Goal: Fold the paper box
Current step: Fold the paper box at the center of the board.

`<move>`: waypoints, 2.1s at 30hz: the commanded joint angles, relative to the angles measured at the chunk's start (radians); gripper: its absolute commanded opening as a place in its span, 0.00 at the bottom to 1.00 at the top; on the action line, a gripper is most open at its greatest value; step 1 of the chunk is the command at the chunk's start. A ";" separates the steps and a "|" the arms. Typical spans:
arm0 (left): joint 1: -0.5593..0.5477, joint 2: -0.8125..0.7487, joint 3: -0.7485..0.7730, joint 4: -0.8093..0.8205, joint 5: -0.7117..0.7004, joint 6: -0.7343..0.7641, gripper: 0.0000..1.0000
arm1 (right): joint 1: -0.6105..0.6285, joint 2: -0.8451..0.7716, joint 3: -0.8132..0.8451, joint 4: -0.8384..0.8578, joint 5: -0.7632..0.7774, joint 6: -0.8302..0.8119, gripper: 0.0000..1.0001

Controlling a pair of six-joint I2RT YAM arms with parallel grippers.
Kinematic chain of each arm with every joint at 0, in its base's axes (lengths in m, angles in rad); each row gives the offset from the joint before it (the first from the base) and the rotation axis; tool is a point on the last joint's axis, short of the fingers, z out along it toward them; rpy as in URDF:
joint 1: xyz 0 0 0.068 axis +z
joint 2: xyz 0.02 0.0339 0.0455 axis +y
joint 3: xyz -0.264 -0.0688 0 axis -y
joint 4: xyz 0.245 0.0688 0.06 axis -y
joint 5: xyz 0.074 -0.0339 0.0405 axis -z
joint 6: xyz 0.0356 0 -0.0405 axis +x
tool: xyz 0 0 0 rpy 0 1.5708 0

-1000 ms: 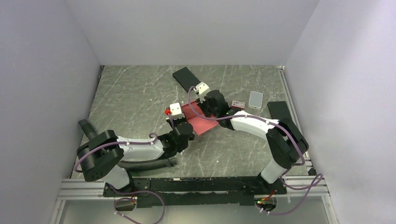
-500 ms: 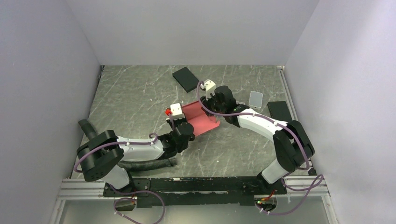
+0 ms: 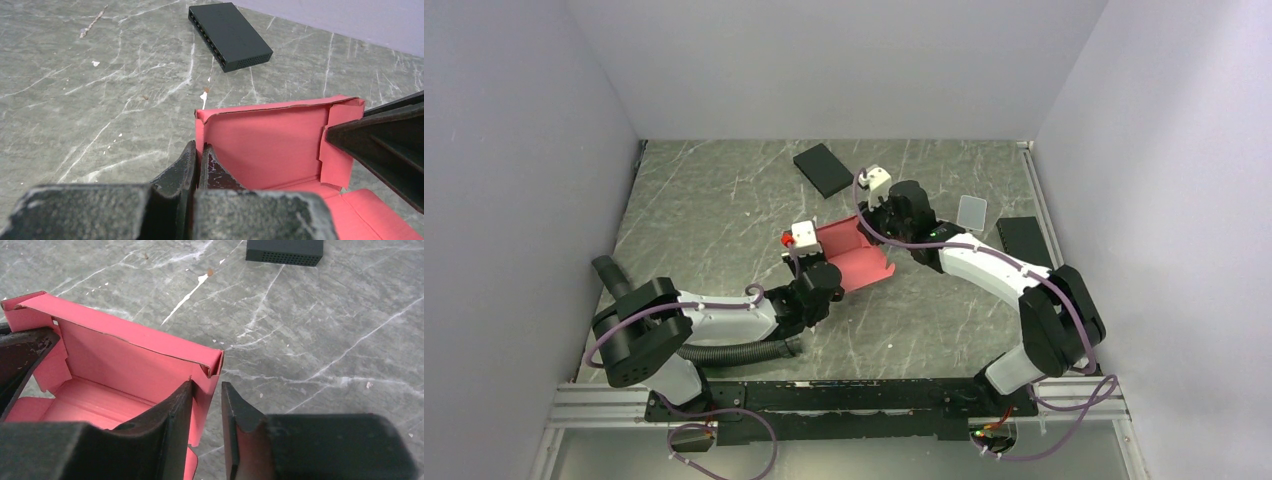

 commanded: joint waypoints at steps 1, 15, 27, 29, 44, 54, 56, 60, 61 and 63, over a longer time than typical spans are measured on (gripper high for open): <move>-0.006 0.002 0.035 -0.003 -0.035 -0.021 0.00 | -0.003 -0.004 0.032 0.012 0.064 0.006 0.28; -0.006 -0.049 0.045 -0.114 -0.043 -0.132 0.00 | 0.027 0.074 0.055 -0.012 0.160 0.015 0.25; -0.006 -0.039 0.115 -0.281 0.043 -0.330 0.00 | 0.130 0.167 0.036 0.111 0.542 -0.102 0.00; -0.006 -0.026 0.119 -0.274 0.053 -0.335 0.00 | 0.144 0.175 0.018 0.151 0.572 -0.138 0.00; 0.020 -0.026 0.085 -0.308 0.022 -0.366 0.00 | 0.050 0.056 0.021 0.039 0.059 0.058 0.26; 0.020 -0.025 0.076 -0.304 0.010 -0.362 0.00 | 0.040 0.026 0.027 0.025 0.046 0.058 0.38; 0.020 -0.028 0.069 -0.282 0.010 -0.345 0.00 | 0.036 0.022 0.028 0.022 0.034 0.058 0.44; 0.019 -0.033 0.046 -0.211 0.010 -0.295 0.00 | 0.024 0.011 0.032 0.009 -0.013 0.095 0.57; 0.020 -0.034 0.041 -0.195 0.011 -0.282 0.00 | 0.021 0.007 0.033 0.007 -0.022 0.097 0.61; 0.020 -0.036 0.028 -0.147 0.014 -0.239 0.00 | 0.017 -0.005 0.036 0.002 -0.041 0.095 0.69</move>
